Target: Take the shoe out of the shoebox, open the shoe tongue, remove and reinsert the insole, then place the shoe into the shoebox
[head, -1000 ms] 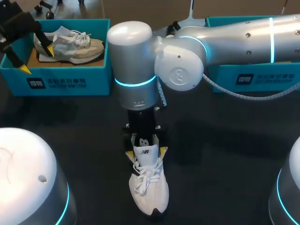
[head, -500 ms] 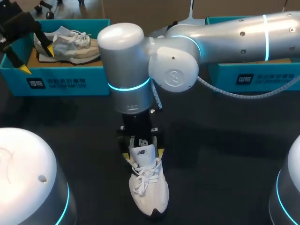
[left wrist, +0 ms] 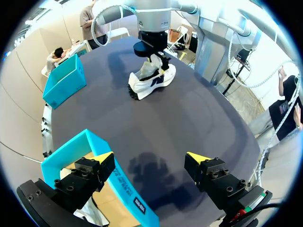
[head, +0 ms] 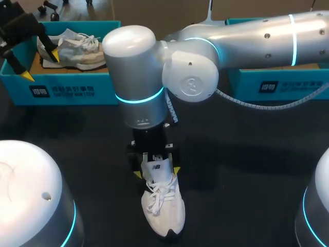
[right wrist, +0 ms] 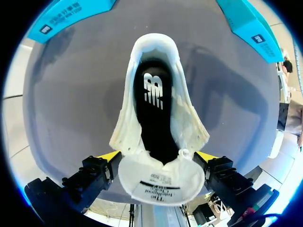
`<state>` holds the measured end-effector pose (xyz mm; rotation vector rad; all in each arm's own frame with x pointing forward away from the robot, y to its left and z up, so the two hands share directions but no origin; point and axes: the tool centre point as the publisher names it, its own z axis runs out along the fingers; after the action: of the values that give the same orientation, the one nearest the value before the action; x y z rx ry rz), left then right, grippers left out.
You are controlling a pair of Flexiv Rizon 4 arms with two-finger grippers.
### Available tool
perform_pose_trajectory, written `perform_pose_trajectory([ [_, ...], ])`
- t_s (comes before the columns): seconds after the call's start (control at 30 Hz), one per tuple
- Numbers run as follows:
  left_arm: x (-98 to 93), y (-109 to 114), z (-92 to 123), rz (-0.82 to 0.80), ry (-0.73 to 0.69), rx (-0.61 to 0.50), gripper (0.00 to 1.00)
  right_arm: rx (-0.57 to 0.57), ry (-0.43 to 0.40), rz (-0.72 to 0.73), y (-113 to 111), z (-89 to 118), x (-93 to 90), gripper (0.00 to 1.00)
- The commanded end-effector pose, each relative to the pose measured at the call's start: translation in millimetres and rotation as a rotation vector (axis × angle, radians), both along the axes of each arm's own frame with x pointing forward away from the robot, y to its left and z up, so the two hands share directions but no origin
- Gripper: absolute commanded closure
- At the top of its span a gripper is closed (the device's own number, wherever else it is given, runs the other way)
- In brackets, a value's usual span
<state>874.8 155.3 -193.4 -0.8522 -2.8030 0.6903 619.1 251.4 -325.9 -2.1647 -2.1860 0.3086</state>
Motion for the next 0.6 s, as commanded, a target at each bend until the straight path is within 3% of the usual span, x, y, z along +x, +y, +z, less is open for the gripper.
perform_pose_trajectory([
  [0.03, -0.2, 0, 0, -0.001, -0.001, 0.002, 0.0, -0.004, -0.024, -0.029, -1, 6, -13.3, 0.0],
  [0.3, -0.2, 0, 0, -0.001, -0.001, 0.002, 0.0, 0.002, -0.016, -0.067, -4, 9, -32.4, 0.0],
  [0.6, -0.2, 0, 0, -0.001, -0.001, 0.002, 0.0, 0.019, -0.001, -0.123, 0, 24, -67.1, 0.0],
])
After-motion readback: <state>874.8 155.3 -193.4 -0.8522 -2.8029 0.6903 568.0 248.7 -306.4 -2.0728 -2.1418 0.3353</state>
